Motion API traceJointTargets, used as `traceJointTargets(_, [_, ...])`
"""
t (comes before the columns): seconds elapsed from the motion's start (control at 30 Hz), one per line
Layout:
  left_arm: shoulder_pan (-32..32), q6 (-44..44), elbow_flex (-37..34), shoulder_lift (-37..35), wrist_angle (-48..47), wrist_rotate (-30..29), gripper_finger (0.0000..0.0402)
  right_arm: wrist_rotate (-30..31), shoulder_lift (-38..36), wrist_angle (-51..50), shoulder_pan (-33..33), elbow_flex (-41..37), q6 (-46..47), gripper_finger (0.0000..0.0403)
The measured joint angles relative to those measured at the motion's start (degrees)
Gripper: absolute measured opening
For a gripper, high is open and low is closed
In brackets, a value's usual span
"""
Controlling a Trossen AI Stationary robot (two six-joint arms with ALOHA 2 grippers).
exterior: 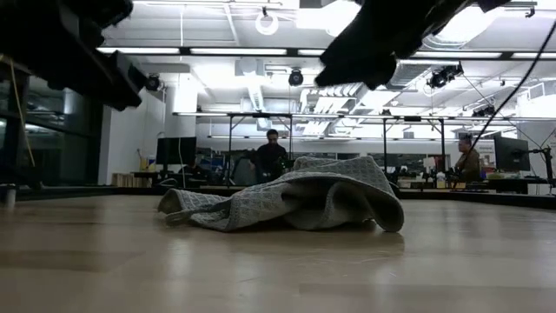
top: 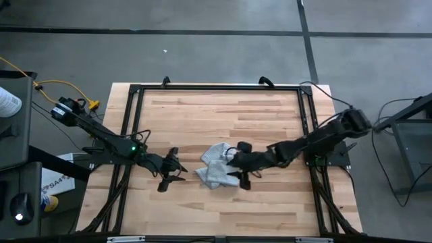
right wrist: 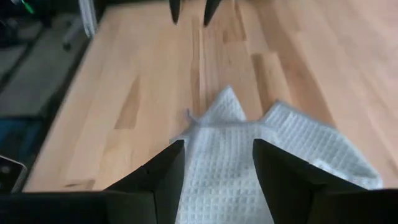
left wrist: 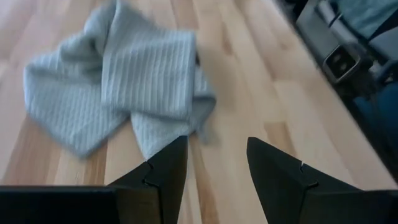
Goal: Fold microfiber towels
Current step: Fold the gray towel
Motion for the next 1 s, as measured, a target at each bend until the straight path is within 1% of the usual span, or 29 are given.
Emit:
traceJointTargets(0.17, [0.00,0.13,0.00,0.00,-1.09,1.69,0.0166,0.53,5.12,-8.54,1.42,7.52,0.98,0.0183])
traceJointTargets(0.33, [0.00,0.64,0.00,0.00,-1.58,2.90,0.0166,3.64,8.24,-19.01,2.90,14.19,2.96,0.0181])
traceJointTargets(0.4, [0.00,0.64,0.00,0.00,-1.60,2.95,0.0166,4.55,9.45,-21.67,3.27,16.12,3.86,0.0175])
traceJointTargets(0.6, [-0.85,0.84,0.00,0.00,-1.67,2.89,0.0166,4.21,13.41,-22.56,3.76,17.45,5.47,0.0149])
traceJointTargets(0.77, [-2.78,1.08,0.00,-0.01,-1.65,2.76,0.0166,1.88,15.50,-21.65,3.72,17.42,7.39,0.0129])
traceJointTargets(0.9, [-3.56,0.64,-0.03,-0.02,-1.53,2.73,0.0166,1.52,16.21,-21.01,3.85,17.42,8.15,0.0120])
traceJointTargets(1.0, [-3.50,0.55,-0.04,-0.02,-1.60,2.67,0.0166,2.24,16.19,-19.58,4.17,17.42,7.85,0.0120])
